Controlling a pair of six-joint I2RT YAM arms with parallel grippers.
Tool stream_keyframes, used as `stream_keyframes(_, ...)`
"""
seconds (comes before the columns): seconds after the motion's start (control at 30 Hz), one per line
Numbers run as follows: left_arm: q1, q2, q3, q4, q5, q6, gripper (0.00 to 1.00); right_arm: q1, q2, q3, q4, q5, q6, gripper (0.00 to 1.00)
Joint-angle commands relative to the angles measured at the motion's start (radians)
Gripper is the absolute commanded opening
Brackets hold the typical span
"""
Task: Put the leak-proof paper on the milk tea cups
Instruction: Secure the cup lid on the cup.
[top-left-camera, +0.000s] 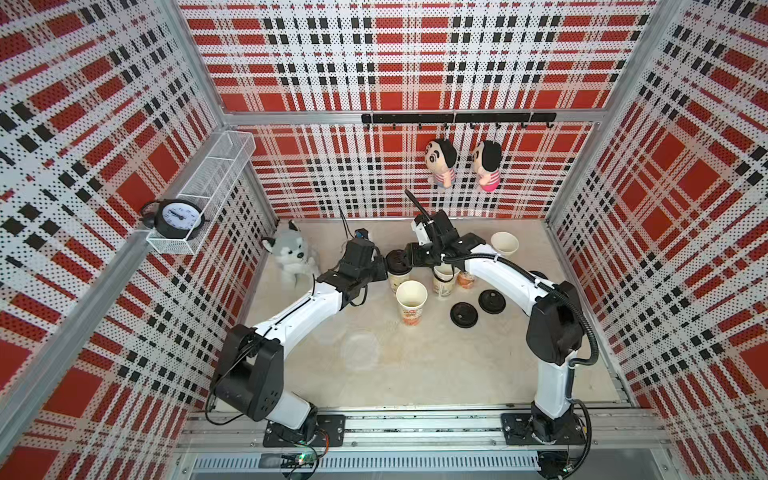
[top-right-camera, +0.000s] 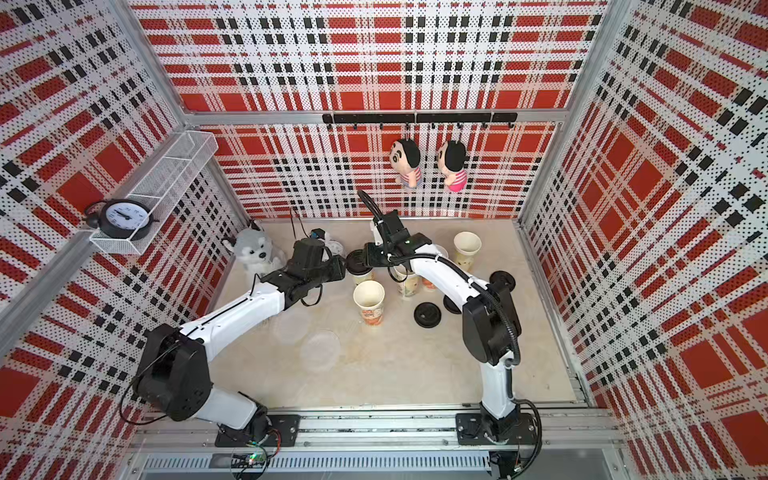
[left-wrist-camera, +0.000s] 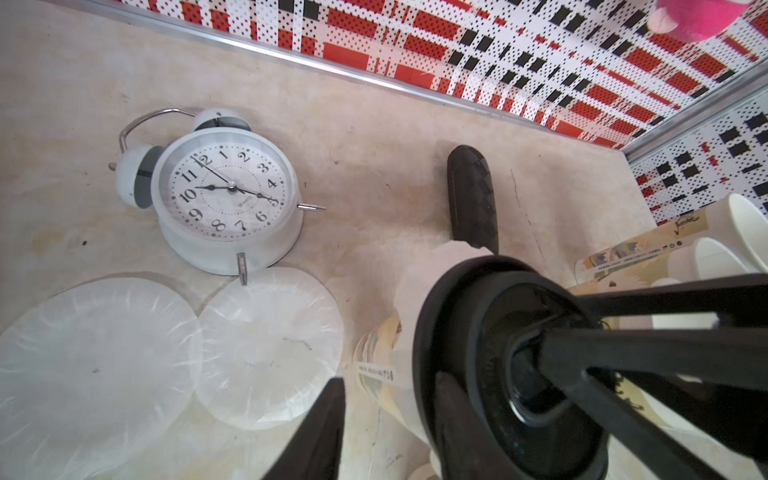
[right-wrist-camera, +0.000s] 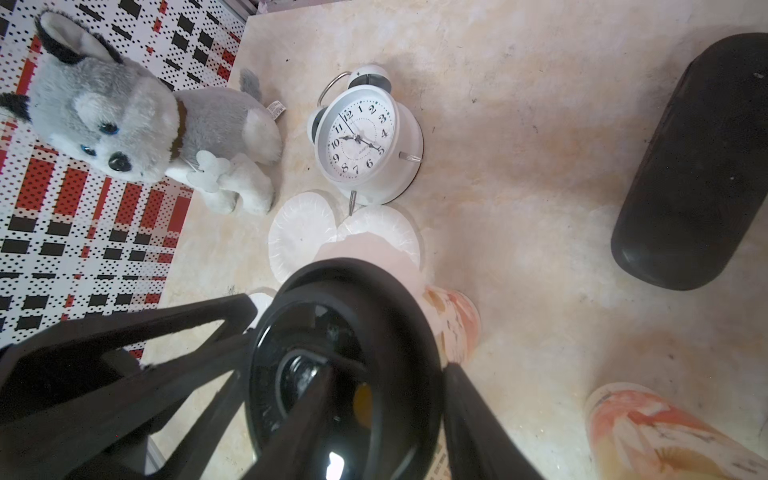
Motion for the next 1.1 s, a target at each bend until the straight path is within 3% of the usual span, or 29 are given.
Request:
stream_keyframes(0.0, -0.037, 0.074, -0.126, -0.187, 0.016, -0.010, 0.39, 0.008, 0.043, -0.062, -0.143, 0.019, 0.001, 0.44)
stream_keyframes(0.3, -0.082, 0.117, -0.247, -0.076, 0.019, -0.061, 0.35, 0.008, 0.049, -0.085, -0.145, 0.023, 0.007, 0.44)
stream_keyframes(0.57, -0.089, 0.097, -0.262, -0.086, 0.006, -0.068, 0.35, 0.009, 0.046, -0.083, -0.151, 0.023, 0.007, 0.44)
stream_keyframes(0.77, -0.084, 0.070, -0.137, -0.182, -0.031, -0.025, 0.37, 0.008, 0.044, -0.091, -0.151, 0.028, 0.008, 0.44)
stream_keyframes(1.07, -0.016, 0.088, 0.171, -0.281, -0.045, 0.075, 0.45, 0.009, 0.035, -0.101, -0.151, 0.037, 0.016, 0.44)
